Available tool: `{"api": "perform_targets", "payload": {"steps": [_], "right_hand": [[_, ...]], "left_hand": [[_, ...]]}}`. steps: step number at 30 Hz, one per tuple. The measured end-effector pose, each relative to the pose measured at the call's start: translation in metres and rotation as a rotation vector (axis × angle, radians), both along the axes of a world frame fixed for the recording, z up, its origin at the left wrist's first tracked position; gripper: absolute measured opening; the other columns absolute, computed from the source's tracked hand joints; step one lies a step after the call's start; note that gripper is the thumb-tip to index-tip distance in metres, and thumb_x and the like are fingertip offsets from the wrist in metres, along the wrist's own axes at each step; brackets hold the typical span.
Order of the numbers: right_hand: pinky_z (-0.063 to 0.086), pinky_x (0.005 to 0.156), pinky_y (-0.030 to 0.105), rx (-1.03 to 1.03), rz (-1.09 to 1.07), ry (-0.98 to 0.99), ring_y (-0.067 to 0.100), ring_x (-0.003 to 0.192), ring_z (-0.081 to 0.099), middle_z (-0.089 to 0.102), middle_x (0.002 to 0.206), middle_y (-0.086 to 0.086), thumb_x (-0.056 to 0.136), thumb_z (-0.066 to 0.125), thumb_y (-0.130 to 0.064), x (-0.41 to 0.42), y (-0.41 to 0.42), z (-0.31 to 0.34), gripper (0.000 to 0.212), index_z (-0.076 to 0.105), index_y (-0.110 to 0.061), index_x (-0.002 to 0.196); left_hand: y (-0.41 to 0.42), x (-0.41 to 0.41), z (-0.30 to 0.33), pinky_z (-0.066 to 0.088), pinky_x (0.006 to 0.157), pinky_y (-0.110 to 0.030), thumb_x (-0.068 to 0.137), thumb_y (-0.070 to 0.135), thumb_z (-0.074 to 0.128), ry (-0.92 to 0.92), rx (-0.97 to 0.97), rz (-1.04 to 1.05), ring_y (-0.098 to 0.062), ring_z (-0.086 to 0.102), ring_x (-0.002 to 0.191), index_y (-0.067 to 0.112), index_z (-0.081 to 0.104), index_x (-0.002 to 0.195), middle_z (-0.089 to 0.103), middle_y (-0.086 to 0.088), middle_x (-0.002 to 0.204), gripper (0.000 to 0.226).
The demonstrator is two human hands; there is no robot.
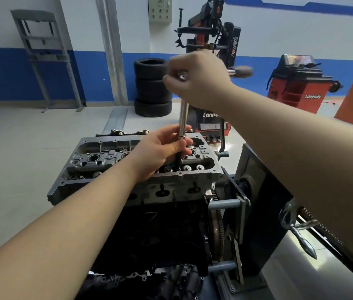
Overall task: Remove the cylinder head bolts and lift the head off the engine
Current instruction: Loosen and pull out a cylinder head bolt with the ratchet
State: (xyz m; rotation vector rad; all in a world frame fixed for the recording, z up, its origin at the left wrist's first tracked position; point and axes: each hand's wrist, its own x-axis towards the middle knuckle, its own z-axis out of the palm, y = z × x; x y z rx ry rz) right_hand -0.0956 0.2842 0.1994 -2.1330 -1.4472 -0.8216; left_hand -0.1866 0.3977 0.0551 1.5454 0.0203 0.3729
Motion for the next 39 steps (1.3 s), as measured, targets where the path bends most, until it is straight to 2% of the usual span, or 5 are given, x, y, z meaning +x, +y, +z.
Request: {"api": "perform_targets", "payload": {"steps": [8, 16, 23, 32, 39], "right_hand": [[0.023, 0.049, 0.029, -0.226, -0.405, -0.248, 0.023, 0.054, 0.039, 0.045, 0.068, 0.002, 0.088, 0.054, -0.025, -0.021, 0.020, 0.012, 0.020, 0.047, -0.018, 0.072], [0.050, 0.070, 0.038, 0.056, 0.038, 0.087, 0.025, 0.079, 0.056, 0.057, 0.071, -0.003, 0.091, 0.059, -0.037, 0.001, -0.003, -0.003, 0.018, 0.056, -0.026, 0.078], [0.023, 0.049, 0.028, -0.197, -0.410, -0.265, 0.022, 0.054, 0.034, 0.039, 0.068, 0.003, 0.088, 0.057, -0.021, -0.015, 0.010, 0.009, 0.033, 0.033, -0.020, 0.066], [0.051, 0.070, 0.042, 0.056, 0.053, 0.064, 0.029, 0.075, 0.054, 0.056, 0.068, 0.002, 0.090, 0.058, -0.035, 0.004, -0.006, -0.001, 0.020, 0.057, -0.021, 0.077], [0.020, 0.049, 0.028, -0.120, -0.362, -0.368, 0.021, 0.051, 0.033, 0.039, 0.062, 0.003, 0.097, 0.048, -0.055, -0.019, 0.017, 0.001, 0.051, 0.034, -0.019, 0.063]], "left_hand": [[0.003, 0.001, -0.003, 0.064, 0.086, -0.037, 0.096, 0.001, 0.071, -0.032, 0.039, 0.092, -0.036, 0.077, 0.100, 0.016, 0.074, 0.120, 0.079, -0.012, 0.106, 0.029], [0.001, -0.002, -0.001, 0.061, 0.101, -0.039, 0.104, 0.002, 0.060, -0.024, 0.085, 0.070, -0.025, 0.077, 0.107, 0.021, 0.068, 0.133, 0.079, -0.006, 0.115, 0.036], [0.001, 0.001, -0.005, 0.063, 0.097, -0.047, 0.096, -0.003, 0.068, -0.066, 0.033, 0.124, -0.030, 0.077, 0.097, 0.014, 0.069, 0.132, 0.080, -0.011, 0.105, 0.039], [-0.001, -0.003, 0.001, 0.061, 0.093, -0.030, 0.103, -0.003, 0.061, -0.030, 0.146, 0.054, -0.022, 0.077, 0.102, 0.021, 0.069, 0.130, 0.079, -0.011, 0.112, 0.036], [0.000, -0.003, -0.003, 0.063, 0.092, -0.039, 0.092, -0.010, 0.071, -0.094, 0.073, 0.140, -0.026, 0.077, 0.096, 0.017, 0.072, 0.121, 0.080, -0.012, 0.101, 0.039]]}}
